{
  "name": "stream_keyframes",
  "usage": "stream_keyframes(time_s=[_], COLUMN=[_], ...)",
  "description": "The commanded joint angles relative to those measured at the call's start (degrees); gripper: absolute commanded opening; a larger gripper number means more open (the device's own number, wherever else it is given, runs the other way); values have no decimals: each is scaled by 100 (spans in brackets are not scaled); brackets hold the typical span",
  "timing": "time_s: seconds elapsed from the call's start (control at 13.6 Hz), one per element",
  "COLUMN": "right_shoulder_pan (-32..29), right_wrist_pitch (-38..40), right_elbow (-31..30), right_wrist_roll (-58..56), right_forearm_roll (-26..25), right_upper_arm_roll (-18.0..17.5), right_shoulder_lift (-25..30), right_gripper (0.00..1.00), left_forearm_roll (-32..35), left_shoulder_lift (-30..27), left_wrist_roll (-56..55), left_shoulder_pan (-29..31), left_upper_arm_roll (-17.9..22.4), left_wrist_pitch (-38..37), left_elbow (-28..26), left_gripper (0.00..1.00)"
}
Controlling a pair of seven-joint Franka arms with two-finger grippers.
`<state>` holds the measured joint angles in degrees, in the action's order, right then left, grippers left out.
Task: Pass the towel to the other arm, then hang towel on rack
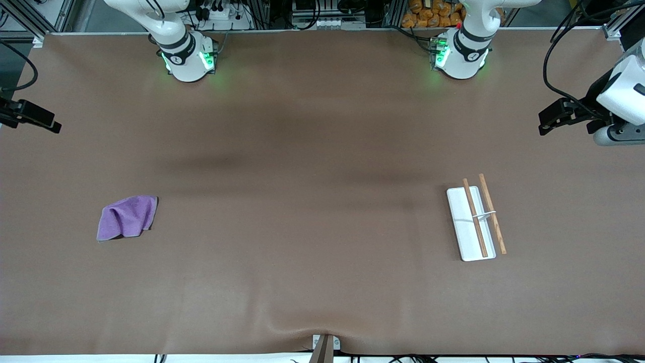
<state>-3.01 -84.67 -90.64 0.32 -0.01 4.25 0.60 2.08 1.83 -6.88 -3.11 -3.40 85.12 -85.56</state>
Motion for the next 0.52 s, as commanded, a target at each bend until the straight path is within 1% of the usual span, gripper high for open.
stream_keyframes(time_s=[0.0,0.15,0.37,0.44], right_shoulder_pan=[-138,-191,-331,-393], right_wrist_pitch=[-6,-23,-181,-182], right_elbow=[38,38,82,117], right_wrist_roll=[-242,-383,-883,-1085], right_forearm_roll=[-69,-78,-166,-166], right_upper_arm_roll=[-39,-39,-39,-39], right_shoulder_lift=[-112,-183,-323,-454], right_gripper=[100,100,100,100], left_forearm_roll=[-94,-94,-94,-103], left_shoulder_lift=[-33,-33,-25,-25], left_wrist_roll=[20,20,20,29], left_shoulder_pan=[39,39,39,39], left_upper_arm_roll=[-12,-21,-12,-21], left_wrist_pitch=[-13,-13,-13,-13], left_elbow=[-5,-13,-22,-31], left_gripper=[100,100,100,100])
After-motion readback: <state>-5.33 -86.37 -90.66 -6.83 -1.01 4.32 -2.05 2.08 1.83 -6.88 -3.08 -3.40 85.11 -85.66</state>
